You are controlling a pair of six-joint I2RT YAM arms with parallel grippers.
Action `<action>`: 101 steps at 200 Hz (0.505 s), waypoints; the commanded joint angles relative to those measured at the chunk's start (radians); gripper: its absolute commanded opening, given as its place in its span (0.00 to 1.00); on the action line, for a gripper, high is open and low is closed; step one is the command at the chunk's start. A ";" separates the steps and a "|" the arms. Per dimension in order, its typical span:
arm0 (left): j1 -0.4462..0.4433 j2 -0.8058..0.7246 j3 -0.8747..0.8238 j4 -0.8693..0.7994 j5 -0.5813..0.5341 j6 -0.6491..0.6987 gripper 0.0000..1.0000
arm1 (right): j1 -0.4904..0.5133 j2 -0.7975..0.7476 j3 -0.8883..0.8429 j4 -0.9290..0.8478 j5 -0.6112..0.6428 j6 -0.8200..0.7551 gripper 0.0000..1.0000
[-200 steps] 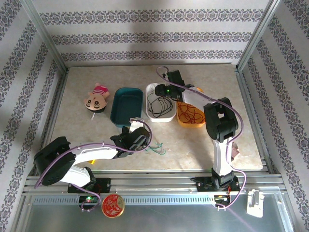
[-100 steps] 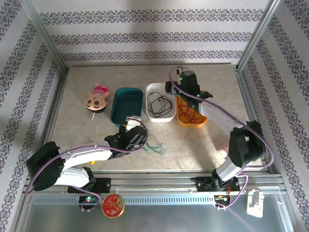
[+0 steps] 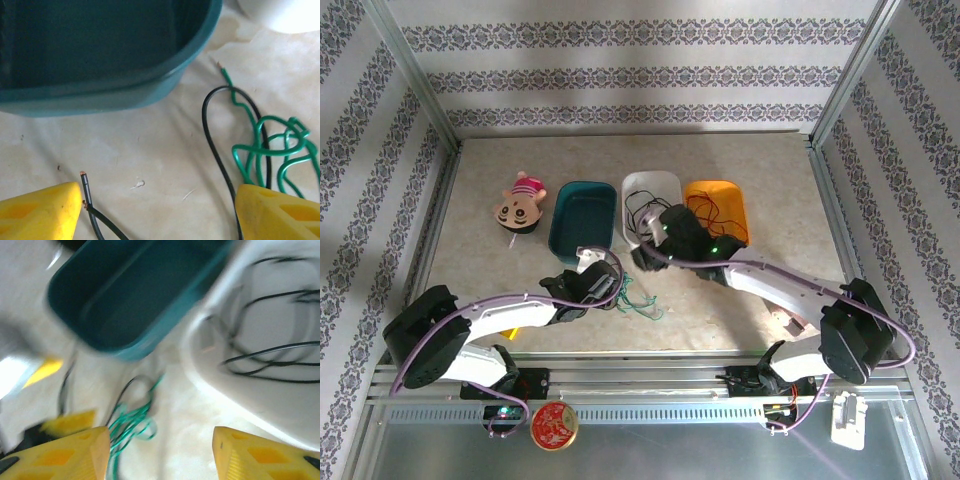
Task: Untangle the cables
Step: Untie the cable from multiple cables.
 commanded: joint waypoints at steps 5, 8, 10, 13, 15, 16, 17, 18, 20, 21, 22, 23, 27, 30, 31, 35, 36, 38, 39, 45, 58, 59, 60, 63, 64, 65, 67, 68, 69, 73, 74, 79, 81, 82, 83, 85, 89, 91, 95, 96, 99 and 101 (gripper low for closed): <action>0.018 0.028 0.005 -0.054 0.021 -0.020 0.79 | 0.074 0.058 -0.012 -0.122 -0.040 -0.129 0.59; 0.020 0.029 0.004 -0.053 0.023 -0.020 0.78 | 0.077 0.067 -0.013 -0.122 -0.038 -0.128 0.59; 0.021 0.030 0.003 -0.053 0.022 -0.022 0.78 | 0.079 0.072 -0.014 -0.123 -0.039 -0.127 0.59; 0.023 0.030 0.001 -0.053 0.022 -0.023 0.78 | 0.079 0.081 -0.015 -0.122 -0.043 -0.125 0.59; 0.024 0.032 0.000 -0.053 0.024 -0.024 0.78 | 0.079 0.085 -0.016 -0.122 -0.045 -0.126 0.59; 0.024 0.032 0.001 -0.053 0.024 -0.025 0.78 | 0.079 0.087 -0.016 -0.123 -0.045 -0.126 0.59; 0.024 0.034 0.000 -0.053 0.024 -0.026 0.78 | 0.079 0.090 -0.016 -0.122 -0.045 -0.126 0.59; 0.025 0.034 -0.001 -0.052 0.025 -0.026 0.78 | 0.079 0.092 -0.017 -0.122 -0.046 -0.126 0.59; 0.026 0.034 -0.002 -0.051 0.025 -0.027 0.78 | 0.079 0.097 -0.017 -0.122 -0.044 -0.124 0.59; 0.026 0.034 -0.002 -0.051 0.025 -0.028 0.78 | 0.079 0.099 -0.017 -0.122 -0.044 -0.124 0.59; 0.026 0.035 -0.003 -0.050 0.025 -0.028 0.78 | 0.079 0.101 -0.017 -0.122 -0.045 -0.122 0.59; 0.027 0.035 -0.003 -0.050 0.026 -0.028 0.78 | 0.080 0.104 -0.018 -0.123 -0.045 -0.123 0.59; 0.027 0.035 -0.006 -0.047 0.028 -0.030 0.78 | 0.079 0.115 -0.019 -0.123 -0.046 -0.120 0.59; 0.029 0.036 -0.009 -0.045 0.029 -0.030 0.78 | 0.078 0.122 -0.019 -0.125 -0.050 -0.120 0.59; 0.029 0.035 -0.009 -0.043 0.030 -0.030 0.78 | 0.078 0.125 -0.018 -0.126 -0.052 -0.120 0.59; 0.029 0.035 -0.013 -0.040 0.034 -0.030 0.78 | 0.077 0.137 -0.016 -0.132 -0.061 -0.122 0.59; 0.029 0.035 -0.014 -0.039 0.034 -0.030 0.78 | 0.077 0.140 -0.015 -0.134 -0.064 -0.123 0.59; 0.029 0.036 -0.014 -0.038 0.034 -0.030 0.78 | 0.078 0.147 -0.013 -0.140 -0.068 -0.125 0.59; 0.029 0.036 -0.014 -0.038 0.036 -0.030 0.78 | 0.078 0.150 -0.011 -0.143 -0.072 -0.125 0.59; 0.029 0.037 -0.016 -0.037 0.040 -0.031 0.78 | 0.078 0.169 -0.004 -0.160 -0.089 -0.128 0.59; 0.029 0.040 -0.016 -0.036 0.048 -0.030 0.77 | 0.079 0.213 0.016 -0.208 -0.094 -0.135 0.58; 0.029 0.040 -0.016 -0.037 0.048 -0.030 0.77 | 0.079 0.217 0.018 -0.213 -0.092 -0.134 0.58; 0.029 0.041 -0.016 -0.037 0.048 -0.030 0.77 | 0.079 0.220 0.020 -0.218 -0.089 -0.134 0.58; 0.029 0.042 -0.017 -0.039 0.049 -0.030 0.77 | 0.078 0.230 0.027 -0.233 -0.081 -0.133 0.58; 0.029 0.042 -0.017 -0.039 0.050 -0.030 0.77 | 0.078 0.234 0.029 -0.235 -0.077 -0.133 0.58; 0.029 0.042 -0.017 -0.039 0.050 -0.030 0.77 | 0.078 0.238 0.031 -0.242 -0.074 -0.133 0.58; 0.029 0.043 -0.017 -0.039 0.051 -0.028 0.77 | 0.077 0.243 0.035 -0.253 -0.070 -0.133 0.58; 0.029 0.044 -0.017 -0.039 0.052 -0.028 0.77 | 0.077 0.246 0.037 -0.258 -0.069 -0.133 0.58; 0.029 0.044 -0.016 -0.039 0.053 -0.028 0.77 | 0.077 0.249 0.038 -0.263 -0.068 -0.133 0.58; 0.029 0.046 -0.016 -0.039 0.056 -0.025 0.77 | 0.074 0.260 0.043 -0.278 -0.067 -0.134 0.57; 0.029 0.047 -0.015 -0.039 0.057 -0.024 0.77 | 0.073 0.262 0.043 -0.279 -0.067 -0.135 0.57; 0.029 0.049 -0.015 -0.038 0.062 -0.020 0.77 | 0.071 0.274 0.047 -0.299 -0.065 -0.136 0.57; 0.029 0.050 -0.015 -0.037 0.064 -0.018 0.77 | 0.069 0.280 0.049 -0.305 -0.062 -0.136 0.56; 0.029 0.050 -0.017 -0.037 0.065 -0.018 0.77 | 0.068 0.283 0.050 -0.309 -0.061 -0.134 0.56; 0.029 0.050 -0.016 -0.036 0.067 -0.017 0.77 | 0.067 0.284 0.050 -0.313 -0.058 -0.132 0.56; 0.029 0.052 -0.017 -0.034 0.069 -0.015 0.77 | 0.064 0.291 0.051 -0.318 -0.054 -0.128 0.55; 0.029 0.054 -0.015 -0.031 0.076 -0.011 0.77 | 0.059 0.301 0.054 -0.332 -0.048 -0.122 0.52; 0.029 0.055 -0.015 -0.031 0.077 -0.009 0.77 | 0.056 0.306 0.058 -0.337 -0.044 -0.117 0.51; 0.029 0.059 -0.015 -0.028 0.082 -0.006 0.77 | 0.050 0.317 0.069 -0.357 -0.032 -0.110 0.47; 0.029 0.060 -0.014 -0.028 0.083 -0.006 0.77 | 0.049 0.318 0.073 -0.364 -0.030 -0.109 0.46; 0.029 0.062 -0.012 -0.027 0.085 -0.004 0.76 | 0.044 0.326 0.080 -0.377 -0.020 -0.100 0.44; 0.029 0.065 -0.011 -0.027 0.088 -0.002 0.76 | 0.041 0.329 0.080 -0.382 -0.017 -0.097 0.44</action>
